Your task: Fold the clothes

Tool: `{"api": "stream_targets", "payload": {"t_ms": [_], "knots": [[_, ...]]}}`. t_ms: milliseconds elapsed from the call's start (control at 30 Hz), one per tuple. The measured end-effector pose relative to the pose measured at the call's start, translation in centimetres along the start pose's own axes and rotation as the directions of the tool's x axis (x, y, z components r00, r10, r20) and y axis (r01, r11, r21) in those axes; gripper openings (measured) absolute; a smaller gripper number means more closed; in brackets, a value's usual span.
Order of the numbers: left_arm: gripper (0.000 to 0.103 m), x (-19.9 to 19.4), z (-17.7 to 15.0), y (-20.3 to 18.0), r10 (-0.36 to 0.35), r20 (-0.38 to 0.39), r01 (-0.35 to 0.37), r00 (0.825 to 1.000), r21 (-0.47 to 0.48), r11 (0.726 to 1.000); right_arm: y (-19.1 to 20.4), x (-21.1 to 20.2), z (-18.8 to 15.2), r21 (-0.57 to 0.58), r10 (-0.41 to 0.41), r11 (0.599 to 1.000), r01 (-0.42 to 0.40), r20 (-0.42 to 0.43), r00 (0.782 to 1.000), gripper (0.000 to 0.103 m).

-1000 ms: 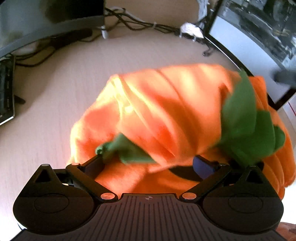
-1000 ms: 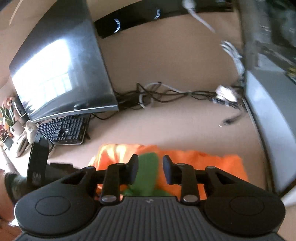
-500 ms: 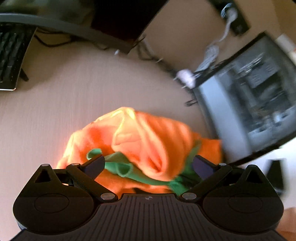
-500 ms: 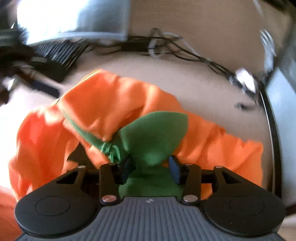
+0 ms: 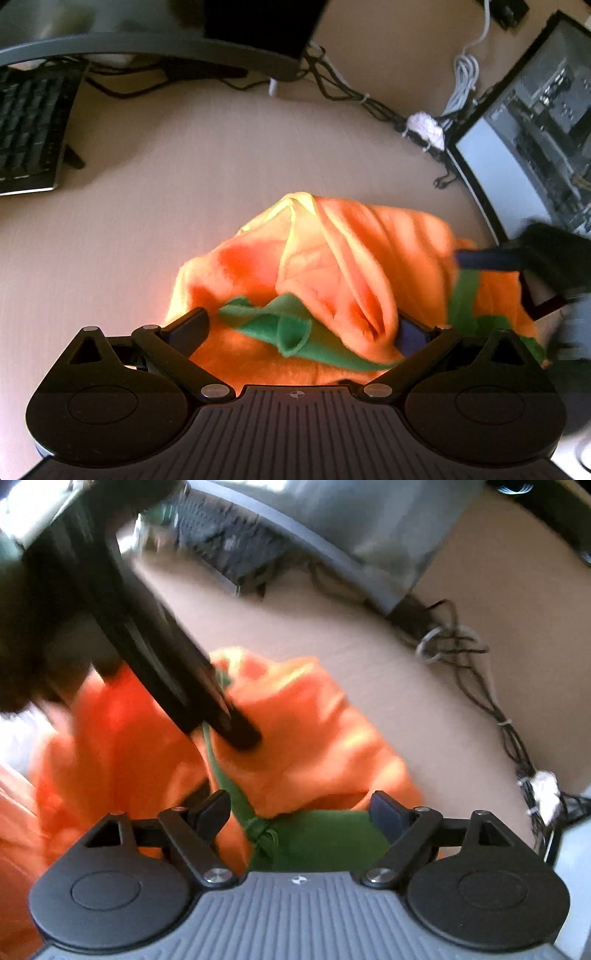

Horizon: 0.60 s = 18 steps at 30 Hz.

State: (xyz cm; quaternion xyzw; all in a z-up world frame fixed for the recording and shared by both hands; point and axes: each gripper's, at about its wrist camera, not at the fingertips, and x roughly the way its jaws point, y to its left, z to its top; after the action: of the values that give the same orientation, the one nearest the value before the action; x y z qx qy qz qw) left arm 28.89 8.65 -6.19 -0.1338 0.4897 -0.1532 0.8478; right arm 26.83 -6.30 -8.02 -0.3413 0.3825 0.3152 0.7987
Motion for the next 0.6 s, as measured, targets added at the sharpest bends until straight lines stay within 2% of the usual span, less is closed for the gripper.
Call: {"api": "stream_targets", "payload": {"t_ms": [67,167,200,233,300,333,400,467,533,600], "knots": [[0.103,-1.4,-0.5,0.6,-0.014,0.01,0.014,1.0,-0.016,1.0,-0.1,2.0,-0.5,-0.022,-0.039,0.999,0.038,-0.013,0.999,0.085],[0.103,-2.6,-1.0,1.0,-0.037,0.025,0.038,0.999,-0.035,0.999,-2.4,3.5,-0.4,0.047,-0.015,0.999,0.015,-0.01,1.0,0.089],[0.103,-2.8,-1.1,1.0,-0.047,0.033,0.048,0.998,-0.039,0.998,-3.0,3.8,-0.3,0.047,-0.029,0.998,0.029,0.0,1.0,0.08],[0.103,-3.0,-1.1,1.0,-0.054,0.042,0.055,0.998,-0.04,0.998,-3.5,4.1,-0.1,0.047,-0.043,0.998,0.042,0.01,0.999,0.061],[0.103,-3.2,-0.7,1.0,-0.05,0.062,0.053,0.997,-0.042,0.998,-4.0,4.5,0.4,-0.006,-0.127,0.992,0.127,0.031,0.991,0.041],[0.103,-3.4,-0.5,1.0,-0.045,0.071,0.048,0.996,-0.043,0.998,-4.2,4.6,0.6,-0.033,-0.167,0.985,0.168,0.04,0.985,0.035],[0.103,-3.9,0.1,1.3,-0.042,0.091,0.047,0.995,-0.057,0.997,-4.5,4.3,1.0,-0.067,-0.197,0.977,0.201,0.055,0.979,0.03],[0.103,-4.6,0.6,1.7,-0.046,0.114,0.055,0.992,-0.075,0.996,-3.9,3.5,0.7,-0.111,-0.182,0.976,0.189,0.074,0.981,0.028],[0.103,-5.2,1.3,1.9,-0.074,0.146,0.089,0.987,-0.1,0.991,-2.3,3.3,-0.1,-0.148,-0.165,0.974,0.175,0.076,0.983,0.028],[0.103,-5.3,2.2,1.8,-0.131,0.164,0.151,0.978,-0.116,0.982,-0.3,3.0,-1.5,-0.15,-0.159,0.974,0.17,0.079,0.984,0.029]]}}
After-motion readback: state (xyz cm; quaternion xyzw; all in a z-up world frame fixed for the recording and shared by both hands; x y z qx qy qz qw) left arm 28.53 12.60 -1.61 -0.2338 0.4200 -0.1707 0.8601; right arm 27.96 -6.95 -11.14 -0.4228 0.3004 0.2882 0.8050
